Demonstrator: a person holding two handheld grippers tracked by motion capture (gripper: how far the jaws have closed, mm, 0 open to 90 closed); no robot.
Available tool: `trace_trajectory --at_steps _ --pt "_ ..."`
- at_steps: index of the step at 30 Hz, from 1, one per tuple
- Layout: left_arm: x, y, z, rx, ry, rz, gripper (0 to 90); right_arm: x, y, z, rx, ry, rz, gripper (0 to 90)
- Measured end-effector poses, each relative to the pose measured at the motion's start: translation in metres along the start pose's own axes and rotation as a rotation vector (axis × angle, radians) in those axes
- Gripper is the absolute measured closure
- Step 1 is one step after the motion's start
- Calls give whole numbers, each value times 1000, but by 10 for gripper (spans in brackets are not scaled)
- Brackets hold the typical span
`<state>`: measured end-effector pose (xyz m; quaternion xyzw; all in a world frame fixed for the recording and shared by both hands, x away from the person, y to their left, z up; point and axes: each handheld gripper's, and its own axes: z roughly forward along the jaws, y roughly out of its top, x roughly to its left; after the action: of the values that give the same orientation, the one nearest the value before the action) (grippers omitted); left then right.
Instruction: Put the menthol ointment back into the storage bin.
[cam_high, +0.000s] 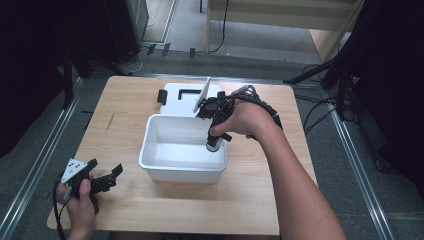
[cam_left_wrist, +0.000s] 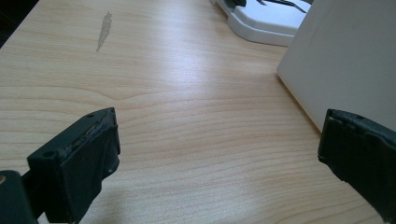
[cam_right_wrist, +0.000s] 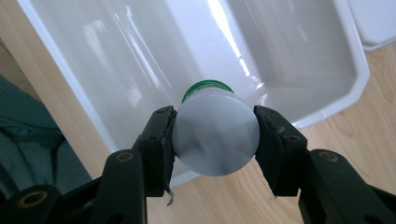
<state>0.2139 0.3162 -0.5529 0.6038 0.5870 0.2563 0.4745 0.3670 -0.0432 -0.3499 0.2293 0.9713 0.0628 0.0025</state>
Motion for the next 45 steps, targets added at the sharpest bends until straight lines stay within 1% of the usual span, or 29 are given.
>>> trace_trajectory --at_steps 3,9,11,13,14,15,19,22,23,24,26,27,29,30,31,33,36,37,40,42,43,44,45 --pt "0 0 0 0 0 -1 0 0 1 9 2 -6 -48 517" --pt "-1 0 0 3 3 2 0 0 -2 29 27 -19 -134 517" --pt "-1 0 0 3 3 2 0 1 -3 35 41 -26 -149 517" --pt "-1 0 0 4 4 3 0 0 -4 42 47 -27 -175 517" --pt "-1 0 0 4 4 3 0 0 -4 42 47 -27 -175 517" --pt "-1 0 0 4 4 3 0 0 -5 48 55 -34 -186 517" --pt "-1 0 0 3 4 2 0 -1 -5 56 57 -39 -200 517" --pt "-1 0 0 3 5 2 0 1 -5 64 61 -36 -199 517" --pt "-1 0 0 3 5 2 0 1 -4 69 63 -35 -209 517" --pt "-1 0 0 2 5 2 0 1 -4 71 69 -36 -200 517" --pt "-1 0 0 2 5 2 0 2 -3 77 85 -37 -210 517" --pt "-1 0 0 1 5 2 0 2 -3 80 103 -41 -210 517" --pt "-1 0 1 1 5 3 0 4 -1 84 110 -50 -220 517" --pt "-1 0 1 2 5 3 0 4 -1 86 112 -54 -230 517" --pt "-1 0 1 2 6 3 0 5 0 86 112 -57 -227 518" --pt "-1 0 1 3 5 3 0 6 3 88 99 -51 -233 517" --pt "-1 0 0 4 3 2 0 8 6 91 96 -53 -240 517" --pt "-1 0 1 4 3 2 0 9 7 93 102 -58 -236 517" --pt "-1 0 1 3 4 2 0 10 10 97 130 -66 -251 517" --pt "-1 0 1 4 3 0 0 11 11 98 128 -70 -243 517" --pt "0 0 1 4 3 1 0 10 12 98 126 -70 -252 517" --pt "0 0 1 4 3 0 0 11 12 98 132 -71 -243 517" --pt "0 0 1 5 3 0 0 11 13 98 139 -74 -245 517"
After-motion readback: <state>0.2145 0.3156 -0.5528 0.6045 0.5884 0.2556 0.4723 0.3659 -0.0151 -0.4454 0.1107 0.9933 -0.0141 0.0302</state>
